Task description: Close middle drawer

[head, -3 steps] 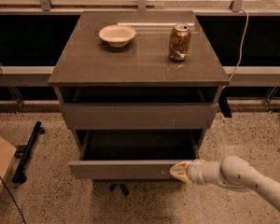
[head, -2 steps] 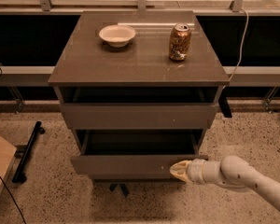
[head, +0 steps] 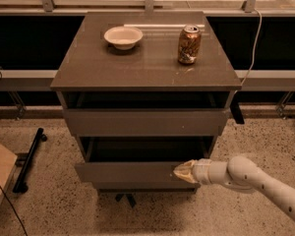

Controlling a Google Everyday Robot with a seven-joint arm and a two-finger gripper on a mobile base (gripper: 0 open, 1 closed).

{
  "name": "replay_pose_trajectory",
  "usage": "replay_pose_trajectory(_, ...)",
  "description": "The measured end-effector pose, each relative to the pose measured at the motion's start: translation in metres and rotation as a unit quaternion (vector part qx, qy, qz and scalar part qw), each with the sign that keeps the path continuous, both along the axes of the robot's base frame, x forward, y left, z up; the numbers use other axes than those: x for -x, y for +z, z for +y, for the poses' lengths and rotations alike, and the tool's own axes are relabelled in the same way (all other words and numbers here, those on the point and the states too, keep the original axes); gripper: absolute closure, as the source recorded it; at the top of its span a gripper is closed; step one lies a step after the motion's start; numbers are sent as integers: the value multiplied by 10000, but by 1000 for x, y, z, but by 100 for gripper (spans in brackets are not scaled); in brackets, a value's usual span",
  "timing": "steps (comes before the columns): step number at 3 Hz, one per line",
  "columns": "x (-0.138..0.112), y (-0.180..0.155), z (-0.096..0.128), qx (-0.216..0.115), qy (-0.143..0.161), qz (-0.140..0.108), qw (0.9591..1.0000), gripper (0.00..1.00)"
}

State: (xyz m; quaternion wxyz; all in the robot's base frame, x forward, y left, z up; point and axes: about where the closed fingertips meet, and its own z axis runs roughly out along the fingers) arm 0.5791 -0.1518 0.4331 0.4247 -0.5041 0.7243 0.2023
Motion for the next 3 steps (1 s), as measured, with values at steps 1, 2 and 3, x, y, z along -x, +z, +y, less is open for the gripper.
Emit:
replay_pose_trajectory(1, -7, 3, 4, -45, -1, -47, 10000, 3)
replay_pose_trajectory(2, -7, 3, 5, -48, 7, -42, 10000, 0)
replay_pose_trajectory(3, -7, 3, 5, -48, 7, -42, 10000, 0)
